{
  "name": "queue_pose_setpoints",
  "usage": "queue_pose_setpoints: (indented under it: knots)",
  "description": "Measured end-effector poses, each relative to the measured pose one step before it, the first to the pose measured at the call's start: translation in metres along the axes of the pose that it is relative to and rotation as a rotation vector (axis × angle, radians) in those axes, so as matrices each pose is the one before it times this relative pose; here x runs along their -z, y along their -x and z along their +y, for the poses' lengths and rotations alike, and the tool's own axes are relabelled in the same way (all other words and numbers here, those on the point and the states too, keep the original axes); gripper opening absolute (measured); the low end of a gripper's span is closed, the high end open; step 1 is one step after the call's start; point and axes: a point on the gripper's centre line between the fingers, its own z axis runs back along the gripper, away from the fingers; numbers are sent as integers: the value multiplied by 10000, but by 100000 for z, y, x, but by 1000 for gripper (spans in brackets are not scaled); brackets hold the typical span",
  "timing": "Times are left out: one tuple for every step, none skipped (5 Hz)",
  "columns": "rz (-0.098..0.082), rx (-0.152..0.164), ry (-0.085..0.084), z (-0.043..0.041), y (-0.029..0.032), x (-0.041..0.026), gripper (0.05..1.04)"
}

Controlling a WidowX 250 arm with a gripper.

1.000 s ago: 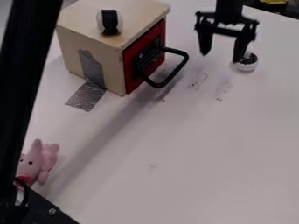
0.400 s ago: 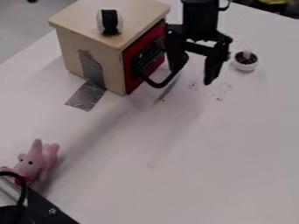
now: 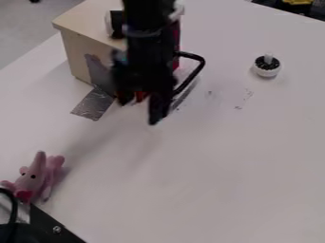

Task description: Move the pink toy in front of the drawer

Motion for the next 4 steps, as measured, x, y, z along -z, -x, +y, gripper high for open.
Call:
queue_pose_setpoints:
  knots:
    - [123,-77,-67,2270,2778,1150,1000]
    - [-74,67,-122,1358,2128,849,1000]
    - [-130,-19,49,1357,2120,-118,1000]
    - [-2,-69,-183,292,1504,61,1000]
